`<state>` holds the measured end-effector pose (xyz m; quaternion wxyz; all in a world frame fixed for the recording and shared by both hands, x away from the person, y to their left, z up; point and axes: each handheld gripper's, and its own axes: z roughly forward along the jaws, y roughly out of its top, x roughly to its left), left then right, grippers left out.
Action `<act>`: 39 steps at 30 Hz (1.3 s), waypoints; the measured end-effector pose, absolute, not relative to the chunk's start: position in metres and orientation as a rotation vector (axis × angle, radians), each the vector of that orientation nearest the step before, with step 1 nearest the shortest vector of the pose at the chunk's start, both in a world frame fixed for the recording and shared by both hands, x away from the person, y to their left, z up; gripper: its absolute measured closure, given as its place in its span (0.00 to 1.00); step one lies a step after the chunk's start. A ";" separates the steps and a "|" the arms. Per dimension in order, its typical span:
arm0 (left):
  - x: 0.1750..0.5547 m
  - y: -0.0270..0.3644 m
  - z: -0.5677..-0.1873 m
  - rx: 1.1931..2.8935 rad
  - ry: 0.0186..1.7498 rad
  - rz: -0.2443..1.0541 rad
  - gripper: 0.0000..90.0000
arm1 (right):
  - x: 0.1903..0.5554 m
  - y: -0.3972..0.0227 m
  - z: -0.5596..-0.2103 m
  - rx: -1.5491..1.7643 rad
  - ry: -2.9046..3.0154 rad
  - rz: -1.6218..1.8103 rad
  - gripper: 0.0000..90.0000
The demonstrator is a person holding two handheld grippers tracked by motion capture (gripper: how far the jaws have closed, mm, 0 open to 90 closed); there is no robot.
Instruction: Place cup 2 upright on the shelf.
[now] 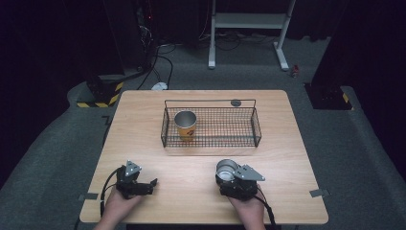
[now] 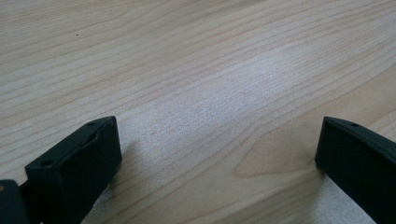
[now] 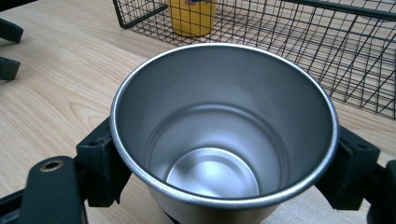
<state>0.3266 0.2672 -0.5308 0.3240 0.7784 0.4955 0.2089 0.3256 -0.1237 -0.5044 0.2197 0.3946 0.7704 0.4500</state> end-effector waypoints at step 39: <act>0.327 0.266 -0.531 2.034 1.329 0.562 0.00 | 0.339 -0.141 -0.483 1.150 2.028 1.228 0.21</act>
